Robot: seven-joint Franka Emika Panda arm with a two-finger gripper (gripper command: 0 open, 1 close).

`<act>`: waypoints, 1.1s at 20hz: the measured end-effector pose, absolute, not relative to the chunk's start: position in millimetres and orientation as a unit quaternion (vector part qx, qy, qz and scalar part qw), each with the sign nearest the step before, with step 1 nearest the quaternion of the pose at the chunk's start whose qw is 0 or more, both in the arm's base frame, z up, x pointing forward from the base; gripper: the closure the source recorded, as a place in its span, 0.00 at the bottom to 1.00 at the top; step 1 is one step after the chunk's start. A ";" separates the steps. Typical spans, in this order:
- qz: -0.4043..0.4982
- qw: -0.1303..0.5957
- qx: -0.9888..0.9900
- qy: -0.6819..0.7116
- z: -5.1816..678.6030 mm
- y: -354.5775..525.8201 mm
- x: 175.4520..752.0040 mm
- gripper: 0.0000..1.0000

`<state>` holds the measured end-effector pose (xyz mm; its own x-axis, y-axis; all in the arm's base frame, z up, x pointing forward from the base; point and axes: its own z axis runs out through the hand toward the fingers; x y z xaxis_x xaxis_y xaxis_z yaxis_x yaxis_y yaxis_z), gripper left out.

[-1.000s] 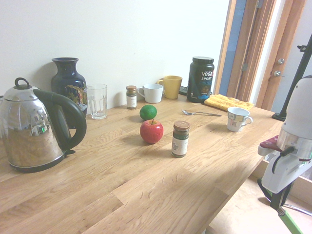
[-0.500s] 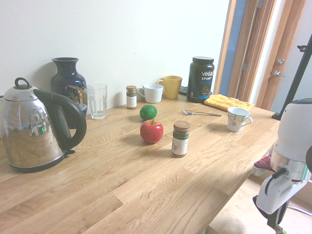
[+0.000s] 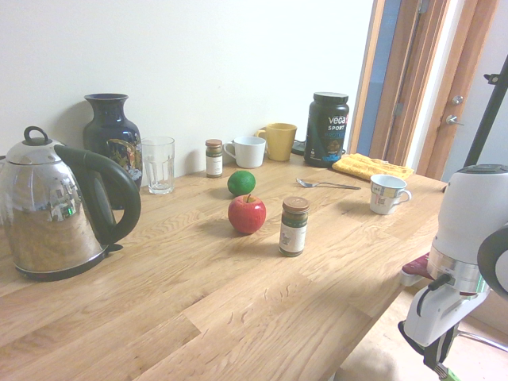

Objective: Put scissor in the drawer

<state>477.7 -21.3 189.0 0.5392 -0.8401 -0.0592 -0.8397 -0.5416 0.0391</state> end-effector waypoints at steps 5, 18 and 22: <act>-0.033 0.002 0.877 -0.480 190.3 -22.6 479.4 0.00; -0.019 -0.001 0.886 -0.463 212.8 -11.1 487.5 0.00; -0.012 -0.003 0.891 -0.454 246.7 -7.9 473.0 0.00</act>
